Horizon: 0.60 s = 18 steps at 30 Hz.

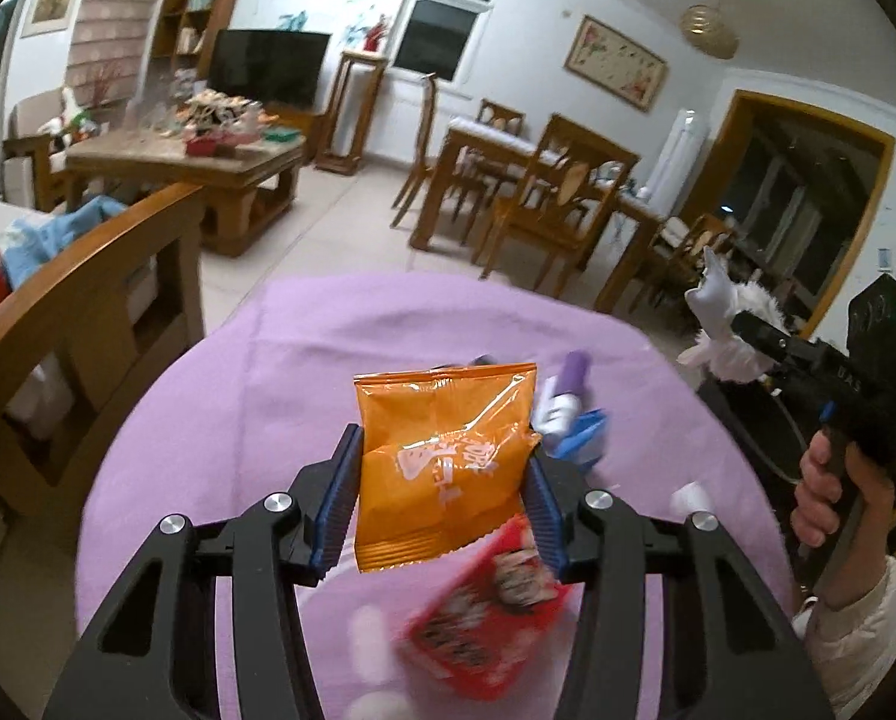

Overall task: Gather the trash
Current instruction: 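Grasp the orange snack bag with the left gripper while the right grasps the white pompom, then carry the orange bag and white pompom over the bin and open both grippers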

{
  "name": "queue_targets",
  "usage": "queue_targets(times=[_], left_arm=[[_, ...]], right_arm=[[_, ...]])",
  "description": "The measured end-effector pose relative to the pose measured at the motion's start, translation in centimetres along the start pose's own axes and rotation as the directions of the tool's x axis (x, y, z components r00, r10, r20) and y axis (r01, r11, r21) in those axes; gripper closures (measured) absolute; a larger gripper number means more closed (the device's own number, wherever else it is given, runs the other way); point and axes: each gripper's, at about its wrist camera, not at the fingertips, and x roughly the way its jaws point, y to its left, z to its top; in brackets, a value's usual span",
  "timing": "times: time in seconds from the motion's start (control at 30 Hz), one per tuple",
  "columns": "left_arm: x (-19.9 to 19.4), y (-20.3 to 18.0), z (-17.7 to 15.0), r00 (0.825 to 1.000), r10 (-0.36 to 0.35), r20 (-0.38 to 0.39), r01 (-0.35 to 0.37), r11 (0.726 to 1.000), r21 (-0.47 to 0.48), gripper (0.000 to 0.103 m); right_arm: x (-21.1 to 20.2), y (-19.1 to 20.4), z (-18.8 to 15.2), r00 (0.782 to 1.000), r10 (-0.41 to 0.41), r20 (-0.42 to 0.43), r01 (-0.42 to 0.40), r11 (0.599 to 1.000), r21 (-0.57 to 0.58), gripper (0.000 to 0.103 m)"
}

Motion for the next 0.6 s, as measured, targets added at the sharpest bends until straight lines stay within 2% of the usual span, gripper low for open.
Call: queue_targets(times=[0.3, 0.6], left_arm=[[1.3, -7.4, 2.3, 0.99, -0.131, 0.042, 0.127, 0.988, 0.086, 0.054], [5.0, -15.6, 2.7, 0.966, -0.258, -0.003, 0.255, 0.953, 0.165, 0.053]], right_arm=[[-7.8, -4.7, -0.1, 0.992, -0.051, 0.115, 0.045, 0.998, 0.053, 0.06], [-14.4, -10.4, -0.8, 0.974, -0.131, 0.183, 0.111, 0.987, 0.113, 0.06]])
